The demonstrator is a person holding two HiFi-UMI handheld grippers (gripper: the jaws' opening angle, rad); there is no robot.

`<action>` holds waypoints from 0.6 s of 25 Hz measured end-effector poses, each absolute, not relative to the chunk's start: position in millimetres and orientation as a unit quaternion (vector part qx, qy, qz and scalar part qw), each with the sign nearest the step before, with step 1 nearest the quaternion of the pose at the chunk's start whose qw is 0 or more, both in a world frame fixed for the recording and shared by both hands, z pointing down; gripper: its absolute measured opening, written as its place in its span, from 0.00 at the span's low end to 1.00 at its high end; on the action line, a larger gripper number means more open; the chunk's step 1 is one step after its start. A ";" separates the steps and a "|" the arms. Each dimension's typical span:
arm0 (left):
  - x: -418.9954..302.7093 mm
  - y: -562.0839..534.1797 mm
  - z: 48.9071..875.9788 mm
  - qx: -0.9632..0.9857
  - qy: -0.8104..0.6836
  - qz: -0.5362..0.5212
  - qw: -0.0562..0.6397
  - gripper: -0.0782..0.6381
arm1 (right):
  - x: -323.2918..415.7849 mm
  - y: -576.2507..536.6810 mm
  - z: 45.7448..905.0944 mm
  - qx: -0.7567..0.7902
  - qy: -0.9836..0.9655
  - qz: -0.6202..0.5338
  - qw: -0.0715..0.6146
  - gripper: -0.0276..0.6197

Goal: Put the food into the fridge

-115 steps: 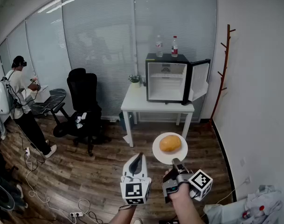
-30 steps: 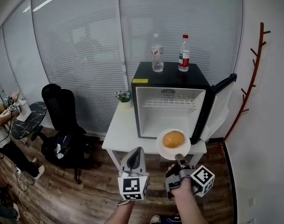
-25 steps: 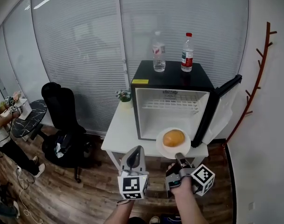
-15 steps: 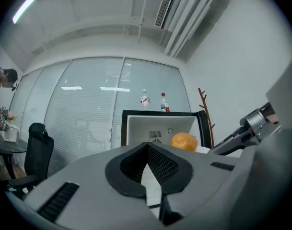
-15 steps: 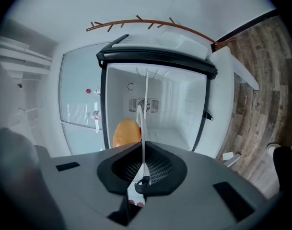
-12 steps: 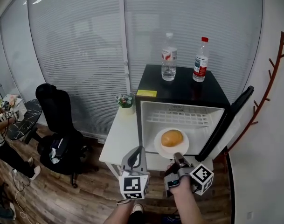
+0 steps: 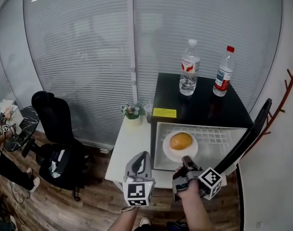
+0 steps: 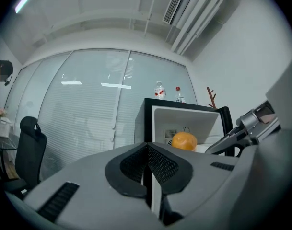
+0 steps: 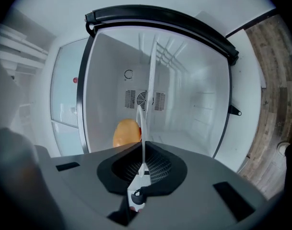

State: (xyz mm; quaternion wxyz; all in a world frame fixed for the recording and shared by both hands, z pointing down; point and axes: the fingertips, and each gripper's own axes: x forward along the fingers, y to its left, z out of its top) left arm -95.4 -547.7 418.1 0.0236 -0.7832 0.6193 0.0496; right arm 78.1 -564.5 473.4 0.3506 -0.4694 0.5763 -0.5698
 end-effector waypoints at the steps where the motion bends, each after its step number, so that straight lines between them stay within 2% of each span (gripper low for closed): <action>1: -98.5 -554.3 418.3 -0.784 0.619 0.051 0.022 0.15 | 76.1 -570.7 473.9 -0.472 0.574 -0.570 0.351 0.10; 15: -117.0 -622.9 430.6 -0.800 0.598 0.055 0.005 0.15 | 56.2 -629.0 481.9 -0.485 0.549 -0.573 0.368 0.10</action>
